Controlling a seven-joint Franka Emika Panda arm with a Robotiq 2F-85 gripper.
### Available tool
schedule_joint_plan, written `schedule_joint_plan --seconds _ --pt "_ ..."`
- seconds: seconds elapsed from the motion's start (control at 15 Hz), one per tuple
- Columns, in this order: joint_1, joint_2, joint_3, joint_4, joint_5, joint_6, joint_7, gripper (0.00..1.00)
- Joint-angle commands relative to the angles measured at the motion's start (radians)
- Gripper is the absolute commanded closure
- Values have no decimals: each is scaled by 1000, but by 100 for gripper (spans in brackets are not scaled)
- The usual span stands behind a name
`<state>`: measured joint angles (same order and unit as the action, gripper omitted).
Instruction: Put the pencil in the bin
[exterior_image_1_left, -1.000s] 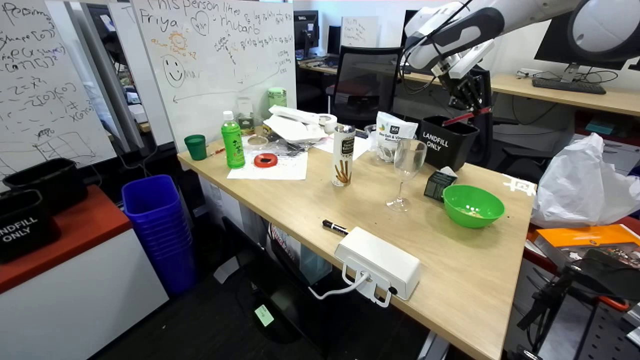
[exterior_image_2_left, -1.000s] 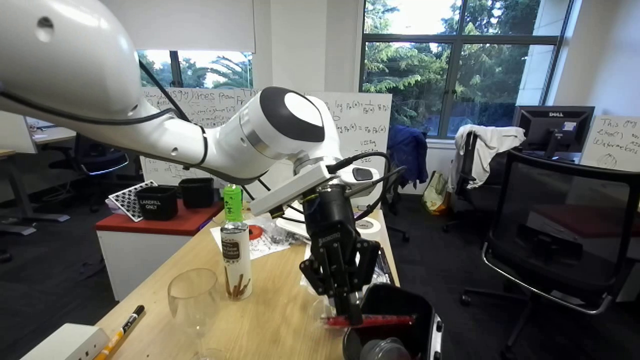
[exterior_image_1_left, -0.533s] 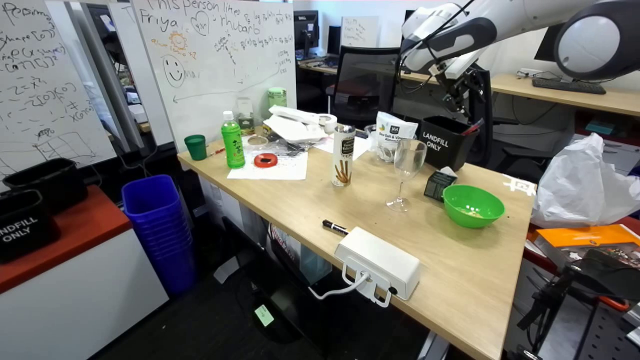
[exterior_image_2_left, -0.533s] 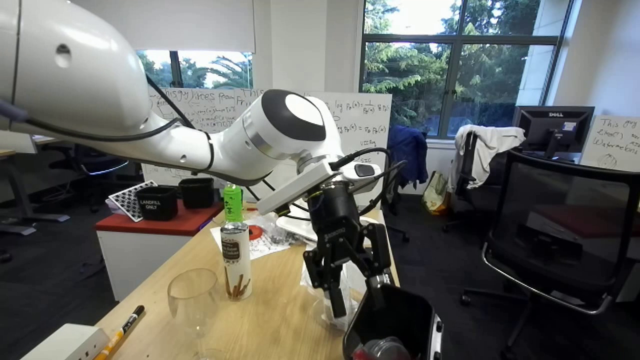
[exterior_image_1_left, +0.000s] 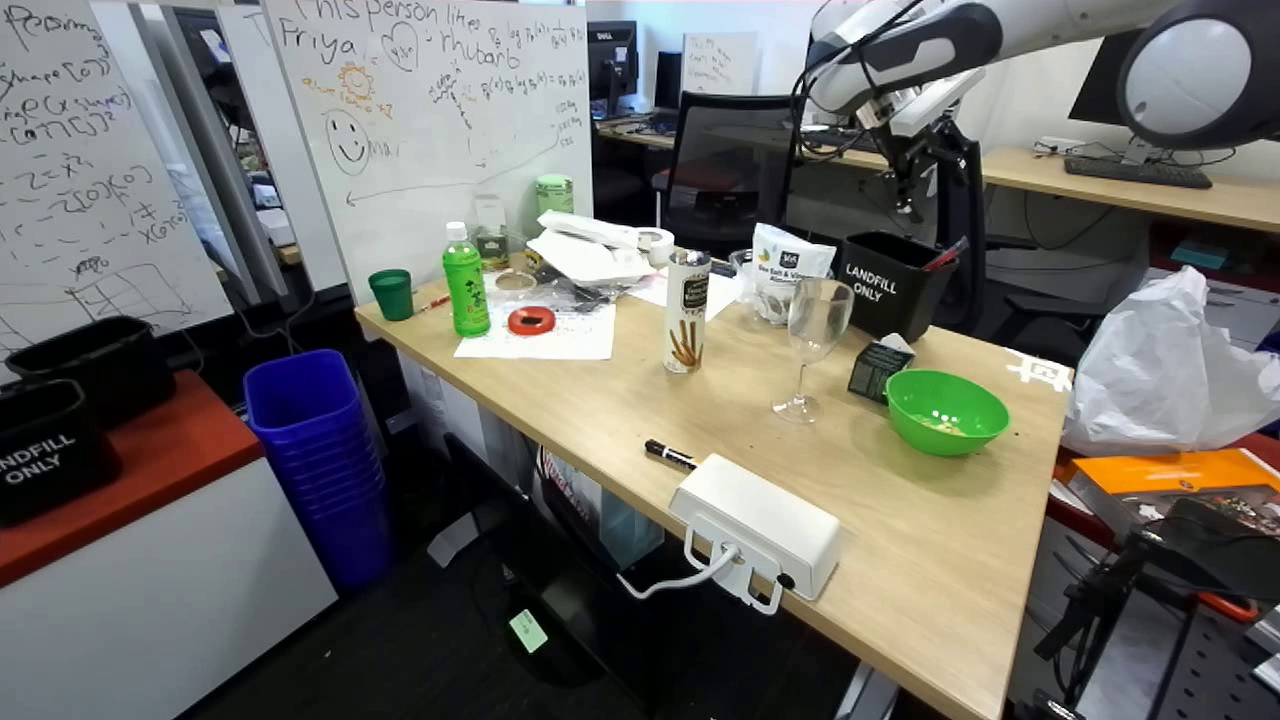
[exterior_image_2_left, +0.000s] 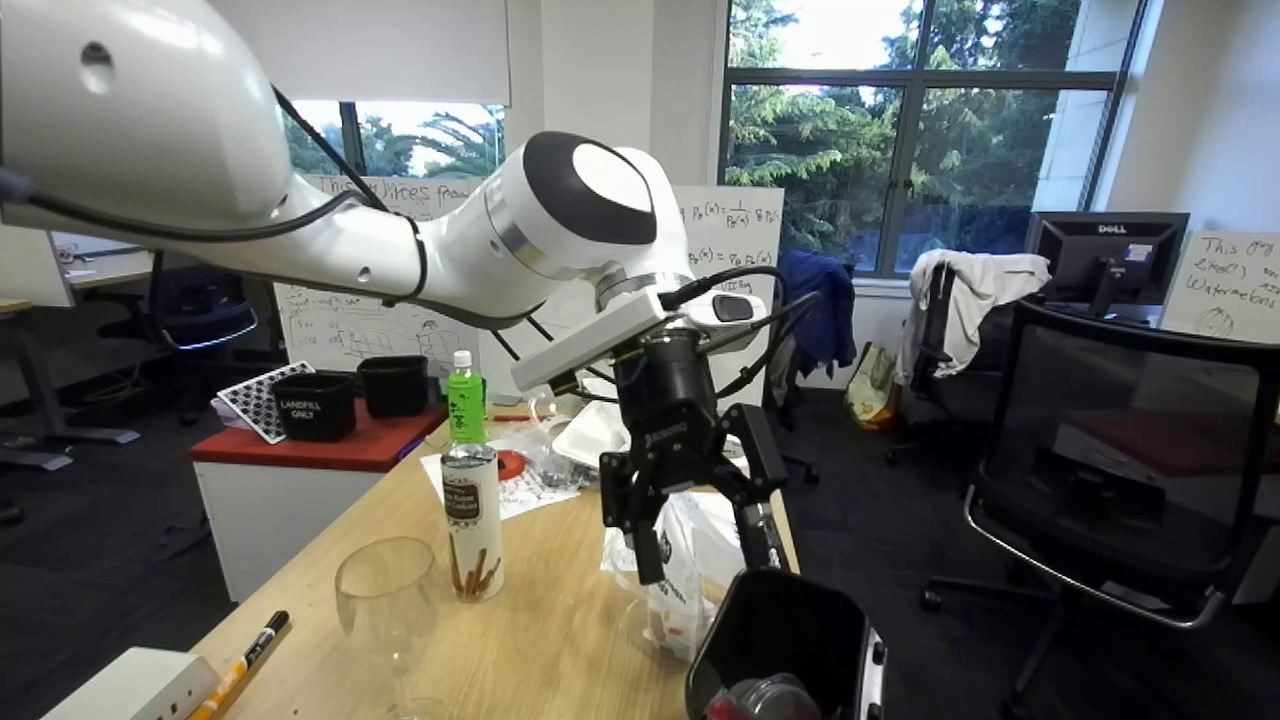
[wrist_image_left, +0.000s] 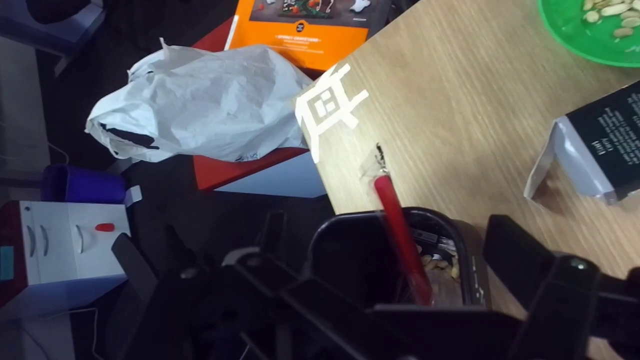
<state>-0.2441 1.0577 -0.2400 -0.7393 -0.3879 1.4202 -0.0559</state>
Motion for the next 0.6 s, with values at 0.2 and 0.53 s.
schedule_joint_plan --seconds 0.2,0.53 --pt "-28 -138 77 -115 167 -39 -21 0" --pt "-41 -285 149 -313 330 -20 -59 0"
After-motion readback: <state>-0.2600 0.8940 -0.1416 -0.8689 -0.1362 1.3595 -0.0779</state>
